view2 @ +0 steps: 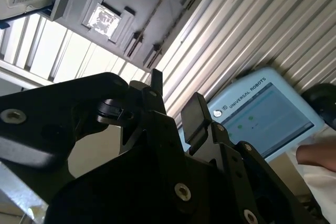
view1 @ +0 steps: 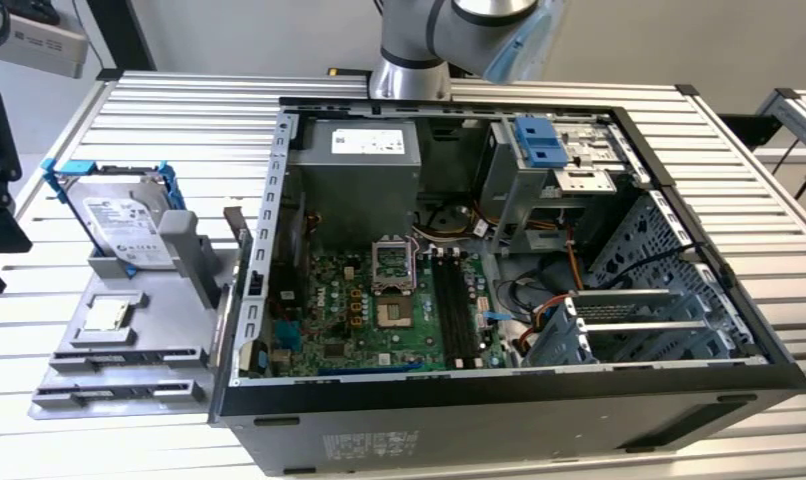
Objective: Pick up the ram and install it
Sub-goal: 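Pick up the ram and move it above insertion slot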
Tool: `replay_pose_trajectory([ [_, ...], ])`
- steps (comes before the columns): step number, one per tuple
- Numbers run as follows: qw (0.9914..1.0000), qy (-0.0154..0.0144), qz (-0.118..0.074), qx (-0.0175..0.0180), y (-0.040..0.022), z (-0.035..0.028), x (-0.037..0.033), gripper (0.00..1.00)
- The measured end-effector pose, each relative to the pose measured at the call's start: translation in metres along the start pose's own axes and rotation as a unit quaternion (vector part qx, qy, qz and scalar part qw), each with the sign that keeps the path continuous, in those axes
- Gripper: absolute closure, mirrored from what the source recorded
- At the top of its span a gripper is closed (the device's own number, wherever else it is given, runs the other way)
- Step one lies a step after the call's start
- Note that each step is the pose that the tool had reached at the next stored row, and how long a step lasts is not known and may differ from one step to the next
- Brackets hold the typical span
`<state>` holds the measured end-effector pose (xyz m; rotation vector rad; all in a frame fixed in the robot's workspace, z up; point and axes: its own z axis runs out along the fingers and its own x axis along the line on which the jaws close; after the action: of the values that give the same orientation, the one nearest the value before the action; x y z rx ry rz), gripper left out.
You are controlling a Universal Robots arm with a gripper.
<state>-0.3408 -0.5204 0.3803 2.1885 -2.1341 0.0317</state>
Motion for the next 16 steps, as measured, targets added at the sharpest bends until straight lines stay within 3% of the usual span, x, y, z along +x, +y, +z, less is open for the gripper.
replay_pose_trajectory([
  [2,1.00000,0.0005,0.000,0.0000,0.0000,0.0000,0.0000,0.00],
  [4,0.99998,0.0055,0.000,-0.0001,0.0000,0.0000,0.0000,0.00],
  [16,0.99997,0.0081,0.000,-0.0002,0.0000,0.0000,0.0000,0.00],
])
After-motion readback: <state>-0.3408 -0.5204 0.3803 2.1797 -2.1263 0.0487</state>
